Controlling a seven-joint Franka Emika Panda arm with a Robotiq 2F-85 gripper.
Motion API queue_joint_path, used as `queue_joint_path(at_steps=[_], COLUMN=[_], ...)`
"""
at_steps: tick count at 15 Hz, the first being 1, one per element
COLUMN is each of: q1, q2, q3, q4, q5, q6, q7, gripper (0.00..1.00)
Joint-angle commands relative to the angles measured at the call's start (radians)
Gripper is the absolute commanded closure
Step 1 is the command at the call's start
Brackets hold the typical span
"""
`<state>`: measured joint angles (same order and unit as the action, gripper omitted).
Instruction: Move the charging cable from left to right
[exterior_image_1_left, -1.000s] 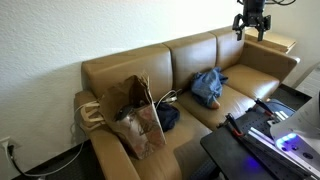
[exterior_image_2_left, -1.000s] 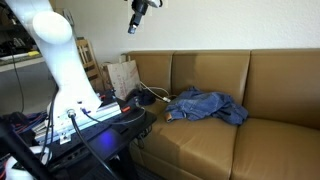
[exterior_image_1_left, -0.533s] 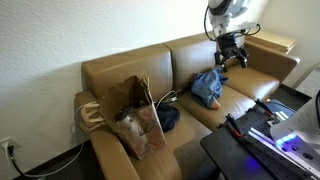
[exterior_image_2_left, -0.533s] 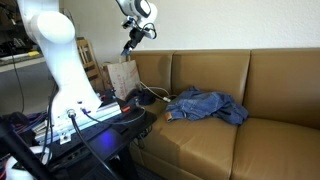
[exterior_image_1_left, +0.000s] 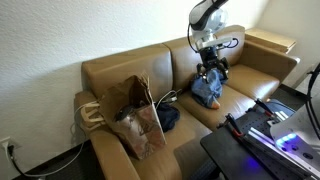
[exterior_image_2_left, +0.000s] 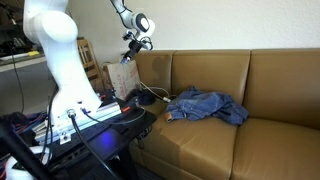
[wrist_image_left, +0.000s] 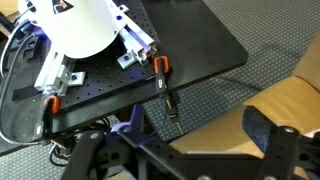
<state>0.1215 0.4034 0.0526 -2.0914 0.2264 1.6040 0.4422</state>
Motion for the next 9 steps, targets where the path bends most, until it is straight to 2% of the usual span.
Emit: queue_joint_path(at_steps=[1,3,7,9], q1=[0.007,-0.006,-0.063,-0.075], q2=[0.001,-0.008,-0.068,-0.107], q3=[-0.01,-0.022,-0.059,-0.074], q4=[0.004,-0.008,-0.062,-0.102], q5=[0.002,0.066,0.208,0.264], q6=[-0.002,0.052,0.105,0.172], q7=[-0.002,0.046,-0.001,-0.007], gripper=[0.0,0.0,0.0,0.0])
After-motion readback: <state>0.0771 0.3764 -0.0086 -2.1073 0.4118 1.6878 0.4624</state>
